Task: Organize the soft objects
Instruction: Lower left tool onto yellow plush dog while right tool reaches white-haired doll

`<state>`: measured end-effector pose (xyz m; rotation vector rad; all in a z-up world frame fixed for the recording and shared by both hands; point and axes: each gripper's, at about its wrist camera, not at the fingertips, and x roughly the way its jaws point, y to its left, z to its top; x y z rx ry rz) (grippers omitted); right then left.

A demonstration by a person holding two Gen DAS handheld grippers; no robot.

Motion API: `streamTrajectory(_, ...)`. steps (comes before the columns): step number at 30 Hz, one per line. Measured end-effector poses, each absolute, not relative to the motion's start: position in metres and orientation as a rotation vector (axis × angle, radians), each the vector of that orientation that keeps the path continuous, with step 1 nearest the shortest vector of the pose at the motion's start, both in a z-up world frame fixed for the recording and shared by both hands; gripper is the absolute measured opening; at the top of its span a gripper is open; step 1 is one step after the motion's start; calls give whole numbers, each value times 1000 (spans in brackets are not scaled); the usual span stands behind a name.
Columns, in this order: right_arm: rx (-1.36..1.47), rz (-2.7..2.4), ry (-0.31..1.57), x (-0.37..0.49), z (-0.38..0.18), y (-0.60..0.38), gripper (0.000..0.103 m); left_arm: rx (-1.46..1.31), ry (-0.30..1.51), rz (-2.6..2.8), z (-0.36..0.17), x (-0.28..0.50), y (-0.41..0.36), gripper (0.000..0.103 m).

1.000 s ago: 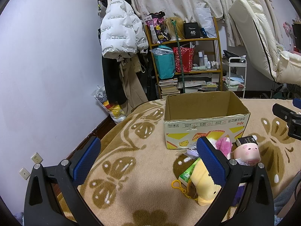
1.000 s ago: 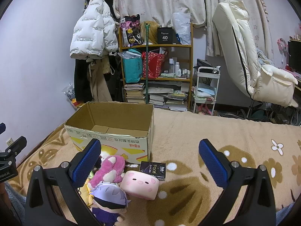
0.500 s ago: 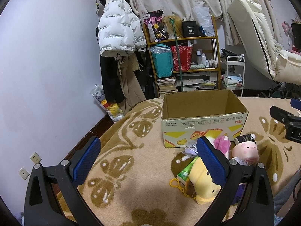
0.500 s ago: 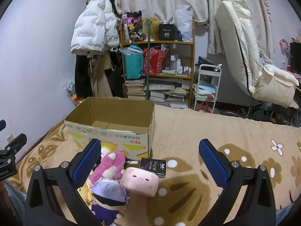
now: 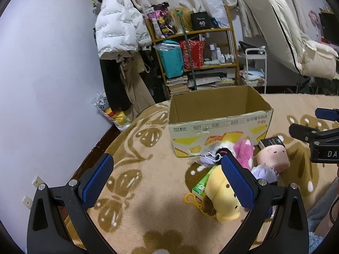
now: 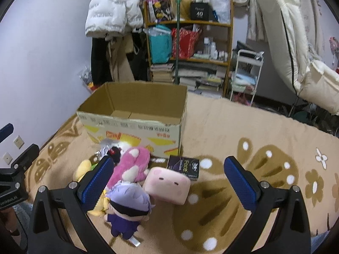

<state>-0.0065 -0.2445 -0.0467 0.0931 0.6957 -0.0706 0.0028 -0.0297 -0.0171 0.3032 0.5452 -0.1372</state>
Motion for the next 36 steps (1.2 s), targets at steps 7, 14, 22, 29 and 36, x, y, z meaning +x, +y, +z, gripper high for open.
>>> streamTrajectory(7,114,-27,802,6,-58,-244,103,335,609,-156,-30,11,-38,101)
streamTrajectory(14,117,24,899,19,-76,-237,103,327,681,-190,-44,23,-40,101)
streamTrajectory(22,65,104,1028,31,-99,-221,103,266,796,-257,-64,44,-42,101)
streamTrajectory(29,62,145,1104,40,-118,-215,103,207,883,-289,-82,63,-42,101)
streamTrajectory(36,89,157,1153,46,-129,-220,103,158,947,-345,-94,76,-49,101)
